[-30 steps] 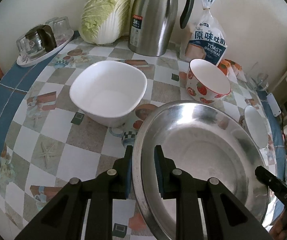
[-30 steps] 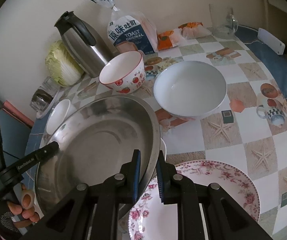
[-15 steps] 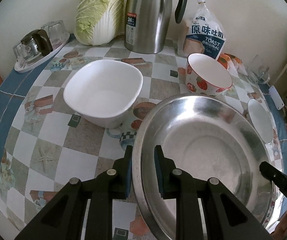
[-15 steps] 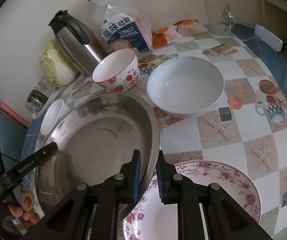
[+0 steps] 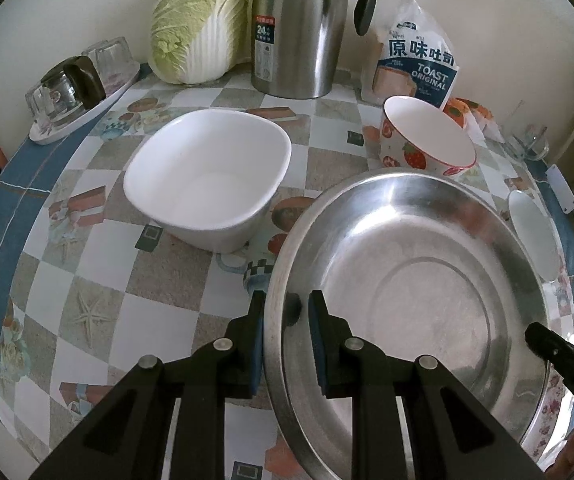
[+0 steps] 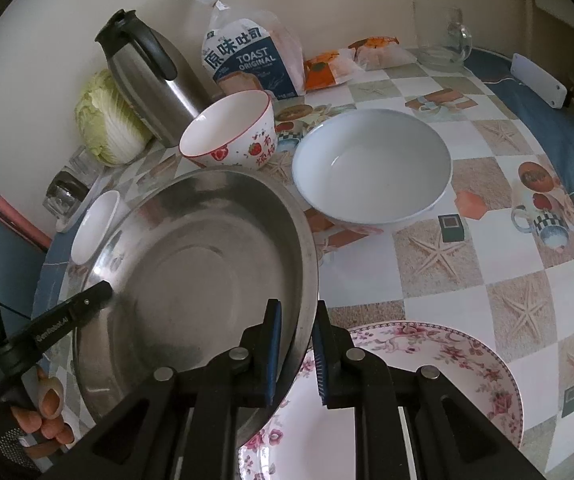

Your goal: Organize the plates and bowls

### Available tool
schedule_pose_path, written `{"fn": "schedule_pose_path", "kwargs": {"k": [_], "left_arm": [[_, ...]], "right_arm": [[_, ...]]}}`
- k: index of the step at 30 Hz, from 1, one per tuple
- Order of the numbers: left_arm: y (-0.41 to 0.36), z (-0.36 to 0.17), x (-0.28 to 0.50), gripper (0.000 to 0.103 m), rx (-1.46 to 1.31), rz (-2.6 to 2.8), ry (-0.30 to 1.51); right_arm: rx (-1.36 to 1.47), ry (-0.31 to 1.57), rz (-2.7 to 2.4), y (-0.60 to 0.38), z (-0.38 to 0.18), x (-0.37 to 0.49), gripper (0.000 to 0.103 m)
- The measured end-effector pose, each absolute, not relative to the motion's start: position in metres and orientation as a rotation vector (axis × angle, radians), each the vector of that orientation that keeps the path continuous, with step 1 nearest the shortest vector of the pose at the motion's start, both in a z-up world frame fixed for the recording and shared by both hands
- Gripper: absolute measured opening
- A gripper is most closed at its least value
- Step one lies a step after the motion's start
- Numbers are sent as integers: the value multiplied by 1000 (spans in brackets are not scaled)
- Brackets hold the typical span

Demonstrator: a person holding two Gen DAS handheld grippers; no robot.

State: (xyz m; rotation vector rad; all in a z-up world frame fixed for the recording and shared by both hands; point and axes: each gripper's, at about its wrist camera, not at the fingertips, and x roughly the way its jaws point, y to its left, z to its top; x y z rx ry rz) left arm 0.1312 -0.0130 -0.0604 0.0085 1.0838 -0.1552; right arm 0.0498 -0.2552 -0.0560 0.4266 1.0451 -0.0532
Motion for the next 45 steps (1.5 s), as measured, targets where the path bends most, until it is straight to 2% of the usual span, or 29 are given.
{"fn": "schedule_pose_path", "kwargs": {"k": [45], "left_arm": [[-19, -65, 134, 22, 57, -152, 1107]], "right_arm": [[423, 1062, -80, -256, -60, 51, 17]]}}
